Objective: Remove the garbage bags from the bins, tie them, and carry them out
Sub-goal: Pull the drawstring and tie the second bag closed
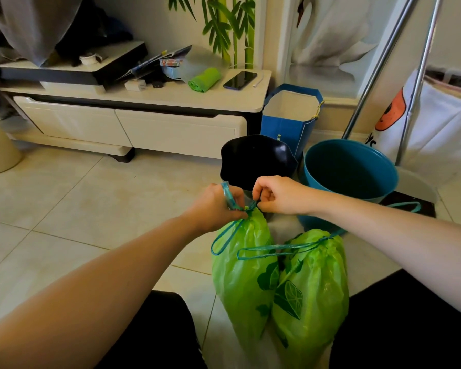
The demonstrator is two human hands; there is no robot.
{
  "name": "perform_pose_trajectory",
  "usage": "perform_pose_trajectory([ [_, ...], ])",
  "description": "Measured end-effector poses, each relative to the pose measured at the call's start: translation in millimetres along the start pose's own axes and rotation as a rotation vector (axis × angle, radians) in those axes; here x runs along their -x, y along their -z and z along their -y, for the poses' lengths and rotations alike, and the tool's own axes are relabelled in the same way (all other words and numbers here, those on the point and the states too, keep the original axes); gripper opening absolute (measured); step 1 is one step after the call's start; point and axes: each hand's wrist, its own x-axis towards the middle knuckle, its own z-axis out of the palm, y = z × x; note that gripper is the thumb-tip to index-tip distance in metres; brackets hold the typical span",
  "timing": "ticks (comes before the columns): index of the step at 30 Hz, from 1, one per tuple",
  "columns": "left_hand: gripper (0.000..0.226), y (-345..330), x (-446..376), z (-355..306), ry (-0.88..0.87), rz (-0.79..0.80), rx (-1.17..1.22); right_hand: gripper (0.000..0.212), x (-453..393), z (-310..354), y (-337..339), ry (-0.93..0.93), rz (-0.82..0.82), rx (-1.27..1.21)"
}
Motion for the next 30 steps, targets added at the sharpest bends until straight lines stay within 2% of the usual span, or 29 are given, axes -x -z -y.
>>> perform_pose_trajectory([
  [3, 0.016, -0.2, -0.1, -0.2, -0.006, 0.01, -0.004, 0.023, -0.3, -1.0, -4.5, 0.026, 0.069, 0.018],
  [8, 0.023, 0.0, 0.7, -4.8, -0.004, 0.026, -0.044, 0.002, -1.6, -1.6, -4.8, 0.009, 0.054, 0.058],
  [11, 0.028, -1.1, 0.4, -4.1, -0.005, 0.031, -0.047, 0.015, -1.5, 1.3, -3.5, -0.032, 0.092, 0.118],
  [14, 0.03, -1.2, 0.6, -4.2, -0.02, 0.027, -0.058, 0.019, 0.2, 4.4, -0.2, 0.005, 0.17, 0.295],
  [18, 0.036, -1.6, 1.1, -6.9, -0.022, 0.034, -0.049, 0.026, 3.5, 8.5, 7.0, 0.113, 0.123, 0.48],
  [21, 0.038, -1.2, 1.2, -5.4, -0.023, 0.033, -0.024, 0.018, 4.1, 8.4, 4.6, 0.139, 0.044, 0.331],
  [23, 0.032, -0.5, 1.2, -3.5, -0.006, 0.036, -0.018, 0.018, 5.3, 6.3, 3.3, 0.114, 0.052, 0.215],
  [27, 0.019, -0.4, 1.6, -0.3, -0.017, 0.043, -0.048, 0.017, 5.3, 0.8, -0.9, 0.075, 0.09, 0.203],
  [30, 0.024, -0.2, 2.0, 1.6, -0.026, 0.038, -0.052, 0.011, 3.2, 1.2, 0.4, 0.043, 0.032, 0.1],
])
